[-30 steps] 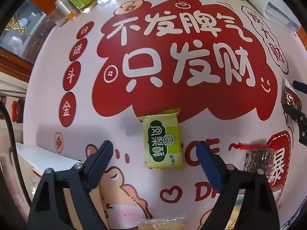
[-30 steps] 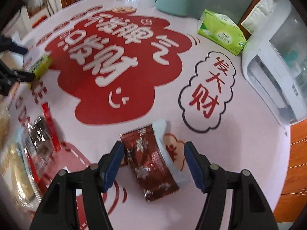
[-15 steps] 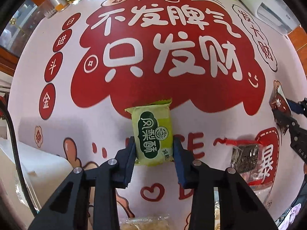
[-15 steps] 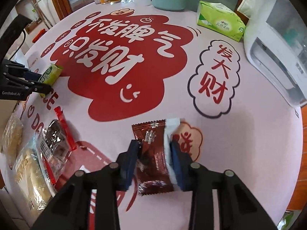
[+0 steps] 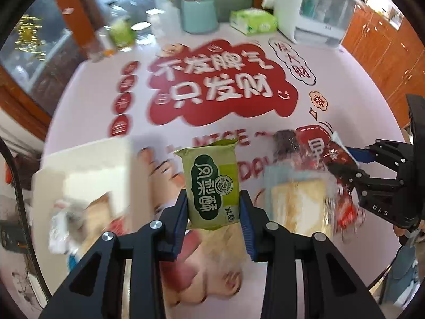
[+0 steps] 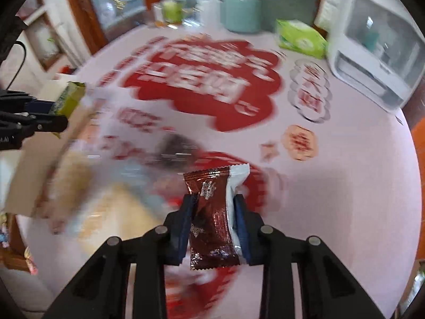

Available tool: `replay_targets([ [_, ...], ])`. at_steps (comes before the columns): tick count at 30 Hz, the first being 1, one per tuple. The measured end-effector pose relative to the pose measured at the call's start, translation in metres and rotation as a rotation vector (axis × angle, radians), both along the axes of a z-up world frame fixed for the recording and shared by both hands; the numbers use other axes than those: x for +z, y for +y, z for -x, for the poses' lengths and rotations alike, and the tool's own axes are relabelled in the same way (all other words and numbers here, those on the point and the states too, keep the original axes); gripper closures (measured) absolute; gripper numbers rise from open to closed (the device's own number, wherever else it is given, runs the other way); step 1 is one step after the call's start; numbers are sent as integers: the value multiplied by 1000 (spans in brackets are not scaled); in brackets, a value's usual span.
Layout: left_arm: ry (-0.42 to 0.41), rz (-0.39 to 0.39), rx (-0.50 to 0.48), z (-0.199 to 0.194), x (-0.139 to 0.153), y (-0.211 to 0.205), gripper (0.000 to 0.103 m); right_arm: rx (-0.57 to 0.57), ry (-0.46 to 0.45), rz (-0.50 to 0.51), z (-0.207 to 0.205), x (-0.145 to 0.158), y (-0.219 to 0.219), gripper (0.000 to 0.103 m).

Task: Organize snacks
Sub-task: 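Carry both held packets into the white tray and release them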

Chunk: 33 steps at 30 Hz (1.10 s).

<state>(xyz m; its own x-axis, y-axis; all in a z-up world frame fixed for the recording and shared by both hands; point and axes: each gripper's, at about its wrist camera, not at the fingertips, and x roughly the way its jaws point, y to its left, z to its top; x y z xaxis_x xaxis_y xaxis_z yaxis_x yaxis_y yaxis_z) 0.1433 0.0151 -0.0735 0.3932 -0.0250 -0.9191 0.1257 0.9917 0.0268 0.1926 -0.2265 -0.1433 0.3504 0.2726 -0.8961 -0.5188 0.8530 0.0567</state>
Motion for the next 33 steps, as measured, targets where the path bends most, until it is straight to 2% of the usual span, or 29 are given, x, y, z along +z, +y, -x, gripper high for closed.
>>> replay_targets([
  [8,-80,-95,224,76,41,98,68,249,-84,-116,64,70,106,72],
  [13,-162,-235,340,104,61,142,68,368,-169,-208,90,123,159,72],
  [18,-205,-245,420,116,74,169,68,396,-198,-258,84,152,203,72],
  [21,-230,-287,449,116,80,175,68,387,-195,-266,72,159,227,72],
  [26,-250,-297,475,117,87,178,68,342,-188,-307,49,166,264,72],
  [29,-246,-302,482,111,87,178,67,340,-209,-296,47,167,281,72],
  [31,-242,-298,488,108,86,178,58,347,-217,-270,45,164,295,72],
  [33,-237,-307,506,106,85,178,10,355,-207,-239,44,159,305,69],
])
